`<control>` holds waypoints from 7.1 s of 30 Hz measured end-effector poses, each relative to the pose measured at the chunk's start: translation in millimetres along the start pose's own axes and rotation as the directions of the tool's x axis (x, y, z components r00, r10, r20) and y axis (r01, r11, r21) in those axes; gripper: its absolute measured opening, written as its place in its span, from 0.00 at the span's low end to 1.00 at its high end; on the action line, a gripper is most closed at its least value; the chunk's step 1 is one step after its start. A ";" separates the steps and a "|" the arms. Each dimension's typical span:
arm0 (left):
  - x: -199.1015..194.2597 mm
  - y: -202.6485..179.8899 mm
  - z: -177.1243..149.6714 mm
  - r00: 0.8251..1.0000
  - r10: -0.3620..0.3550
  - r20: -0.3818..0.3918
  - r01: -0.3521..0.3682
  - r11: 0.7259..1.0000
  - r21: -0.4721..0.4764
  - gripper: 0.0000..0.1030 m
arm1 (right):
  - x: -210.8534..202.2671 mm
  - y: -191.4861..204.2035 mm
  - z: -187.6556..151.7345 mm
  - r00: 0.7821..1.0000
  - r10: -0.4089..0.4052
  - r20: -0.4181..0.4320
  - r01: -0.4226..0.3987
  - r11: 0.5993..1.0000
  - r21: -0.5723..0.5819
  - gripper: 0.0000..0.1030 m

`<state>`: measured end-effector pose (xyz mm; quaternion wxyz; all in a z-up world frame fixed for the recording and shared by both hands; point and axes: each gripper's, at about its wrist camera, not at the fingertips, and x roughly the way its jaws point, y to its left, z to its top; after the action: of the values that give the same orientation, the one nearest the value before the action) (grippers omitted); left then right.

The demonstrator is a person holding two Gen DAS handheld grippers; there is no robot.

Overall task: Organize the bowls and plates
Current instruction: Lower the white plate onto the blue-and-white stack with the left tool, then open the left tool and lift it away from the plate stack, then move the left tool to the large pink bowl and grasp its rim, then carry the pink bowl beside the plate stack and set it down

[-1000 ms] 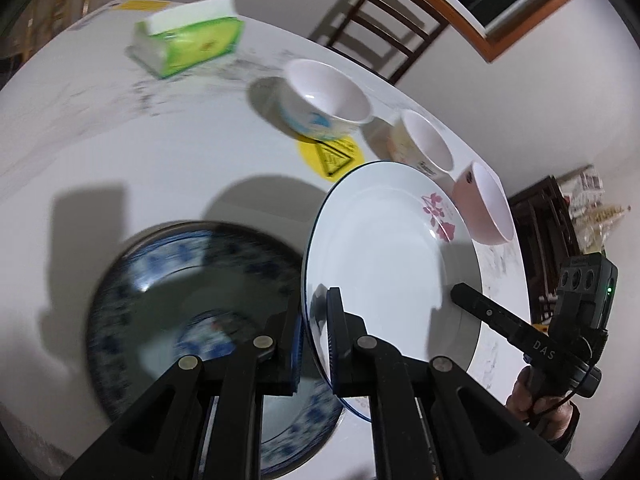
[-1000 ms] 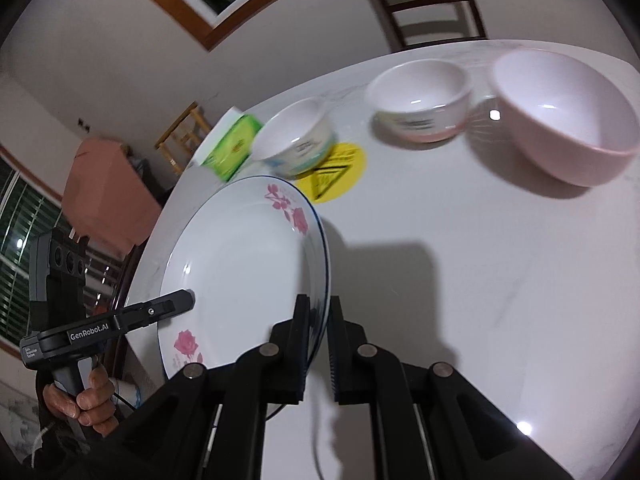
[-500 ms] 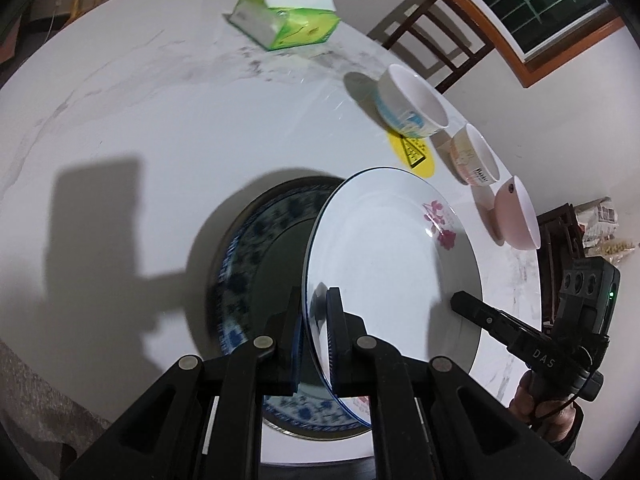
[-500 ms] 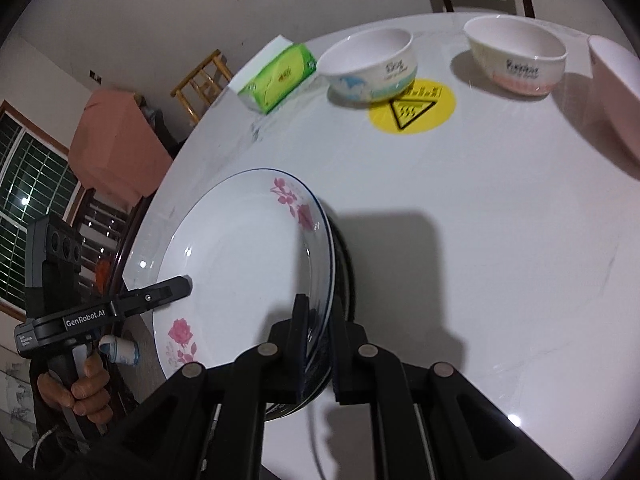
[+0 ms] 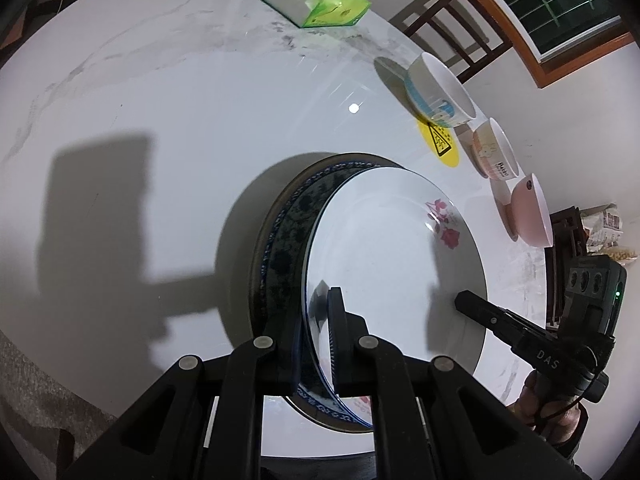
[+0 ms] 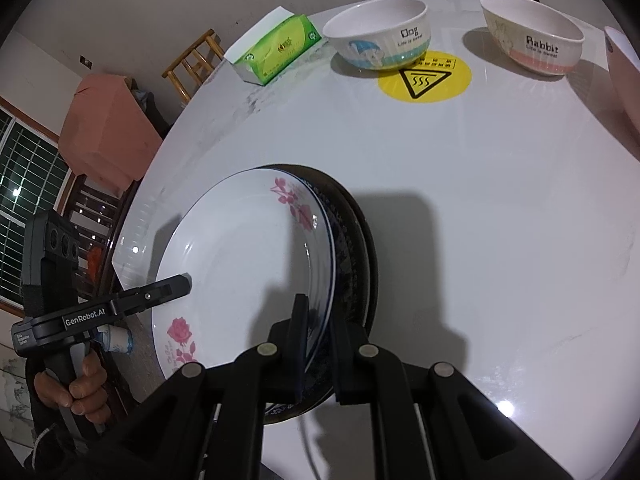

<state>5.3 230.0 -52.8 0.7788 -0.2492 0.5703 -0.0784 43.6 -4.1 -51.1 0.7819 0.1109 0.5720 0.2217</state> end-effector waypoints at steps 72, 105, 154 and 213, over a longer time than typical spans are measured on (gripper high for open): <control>-14.2 -68.5 13.7 0.880 0.409 0.243 -0.465 0.848 0.253 0.53 | -21.2 42.0 -4.2 0.964 -0.265 0.027 0.265 0.939 -0.219 0.29; 109.8 -337.7 42.5 0.987 0.105 0.125 -0.153 0.864 0.479 0.58 | -171.1 -184.5 5.7 0.859 -0.452 0.238 0.453 0.890 0.056 0.29; 189.2 -389.5 84.8 0.988 0.061 -0.141 -0.007 0.935 0.356 0.15 | -174.3 -301.3 96.5 0.913 -0.385 0.131 0.329 0.889 0.318 0.13; 87.1 -245.5 -51.4 0.968 0.200 -0.149 -0.129 0.914 0.385 0.14 | -132.9 -137.3 -56.3 0.951 -0.308 0.025 0.296 0.932 0.212 0.18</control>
<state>26.8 -32.7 -21.1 0.7593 -0.0395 0.6339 -0.1420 -12.2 -192.0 -15.5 0.8072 0.1082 0.5791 0.0354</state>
